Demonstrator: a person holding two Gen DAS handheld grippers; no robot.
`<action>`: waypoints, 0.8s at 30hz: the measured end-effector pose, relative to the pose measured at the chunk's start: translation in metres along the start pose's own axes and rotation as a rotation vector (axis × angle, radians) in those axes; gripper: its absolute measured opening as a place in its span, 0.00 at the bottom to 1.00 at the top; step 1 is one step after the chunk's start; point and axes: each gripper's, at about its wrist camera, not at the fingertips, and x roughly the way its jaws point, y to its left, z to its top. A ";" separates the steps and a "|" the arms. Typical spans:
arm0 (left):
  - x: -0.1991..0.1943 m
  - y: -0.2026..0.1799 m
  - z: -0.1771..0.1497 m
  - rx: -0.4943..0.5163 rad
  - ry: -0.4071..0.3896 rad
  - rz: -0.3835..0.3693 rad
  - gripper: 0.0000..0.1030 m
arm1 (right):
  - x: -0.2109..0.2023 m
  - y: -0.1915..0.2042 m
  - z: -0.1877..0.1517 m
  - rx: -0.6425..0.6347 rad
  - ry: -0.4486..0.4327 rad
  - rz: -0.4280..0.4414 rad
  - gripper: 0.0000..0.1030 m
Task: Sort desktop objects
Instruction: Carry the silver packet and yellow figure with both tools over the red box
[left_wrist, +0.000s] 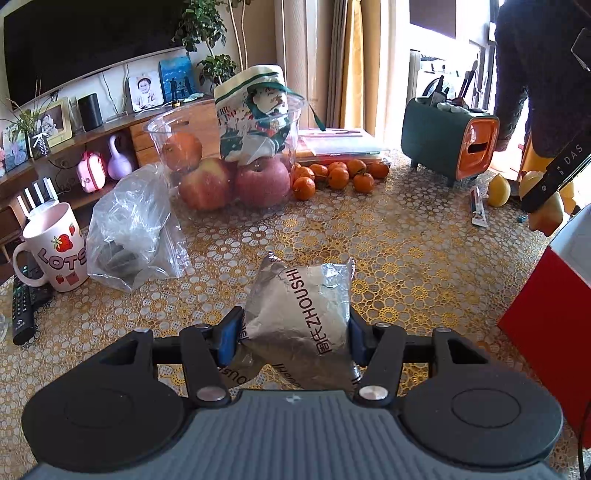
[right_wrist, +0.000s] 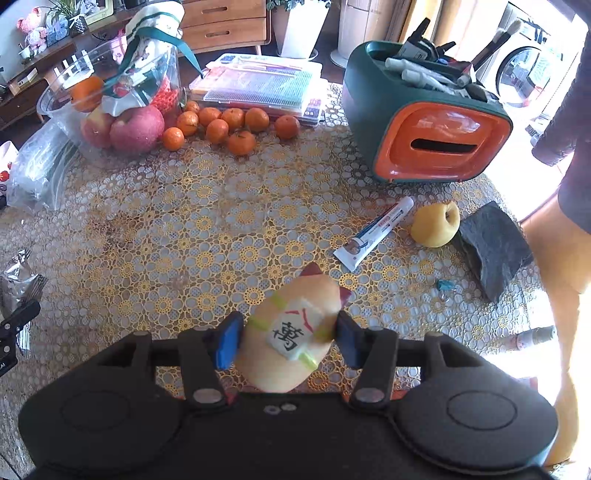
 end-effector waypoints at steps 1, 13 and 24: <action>-0.006 -0.002 0.002 0.001 -0.004 -0.004 0.54 | -0.008 0.000 -0.001 -0.001 -0.009 0.000 0.52; -0.072 -0.035 0.018 0.004 -0.032 -0.042 0.54 | -0.082 0.003 -0.030 -0.039 -0.086 0.006 0.51; -0.125 -0.097 0.022 0.078 -0.058 -0.128 0.54 | -0.128 -0.009 -0.080 -0.058 -0.127 0.007 0.51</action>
